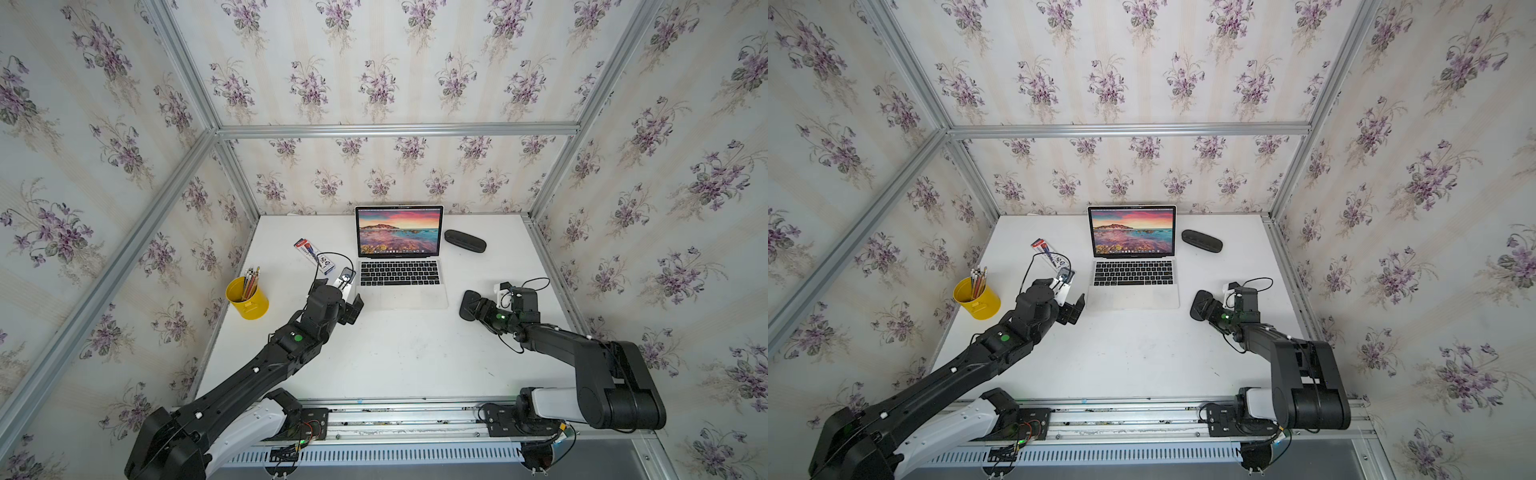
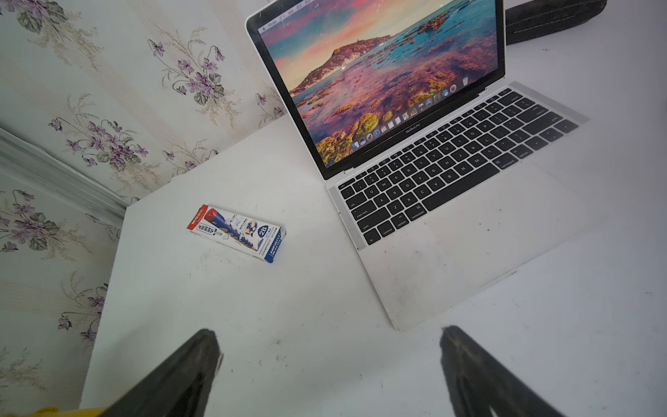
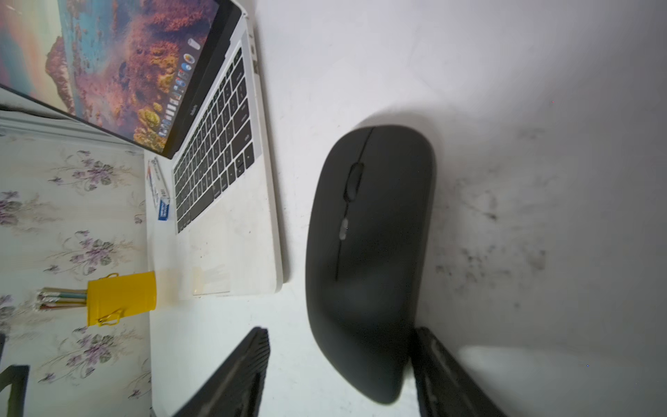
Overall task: Remove the wireless mouse receiver from the laptop
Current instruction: Place the mouse at the center of the board, then reset both arms
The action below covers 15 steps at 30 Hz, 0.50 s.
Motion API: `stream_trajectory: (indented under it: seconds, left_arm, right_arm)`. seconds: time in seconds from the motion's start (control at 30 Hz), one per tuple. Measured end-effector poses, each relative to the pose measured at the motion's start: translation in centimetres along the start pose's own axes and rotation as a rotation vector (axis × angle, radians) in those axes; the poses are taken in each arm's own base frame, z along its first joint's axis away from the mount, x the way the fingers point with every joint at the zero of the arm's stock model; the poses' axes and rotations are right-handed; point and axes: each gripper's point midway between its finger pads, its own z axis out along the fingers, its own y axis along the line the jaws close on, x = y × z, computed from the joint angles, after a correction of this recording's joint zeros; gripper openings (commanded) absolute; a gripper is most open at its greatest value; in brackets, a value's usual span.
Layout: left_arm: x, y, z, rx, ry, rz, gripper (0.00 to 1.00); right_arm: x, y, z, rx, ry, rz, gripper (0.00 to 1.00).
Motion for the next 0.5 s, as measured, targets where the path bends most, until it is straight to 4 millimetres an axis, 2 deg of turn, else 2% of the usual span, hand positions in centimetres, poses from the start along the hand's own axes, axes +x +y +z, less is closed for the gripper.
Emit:
stream_trajectory:
  seconds: [0.07,0.3,0.4,0.5]
  left_arm:
    - [0.2,0.0,-0.1,0.001,0.005,-0.001,0.99]
    - [0.6,0.2,-0.1,-0.014,0.01,0.01,0.99]
    - [0.9,1.4,0.4,-0.081,-0.005,0.041,0.99]
    - [1.3,3.7,1.3,-0.175,-0.012,0.05,0.99]
  right_arm:
    - [-0.1,-0.4,-0.5,0.04,-0.006,0.003,0.99]
    - [-1.7,-1.0,-2.9,0.162,-0.101,-0.049,1.0]
    - [-4.0,-0.6,-4.1,0.206,-0.193,-0.107,1.0]
    - [-7.6,0.2,-5.8,0.247,-0.362,-0.205,1.0]
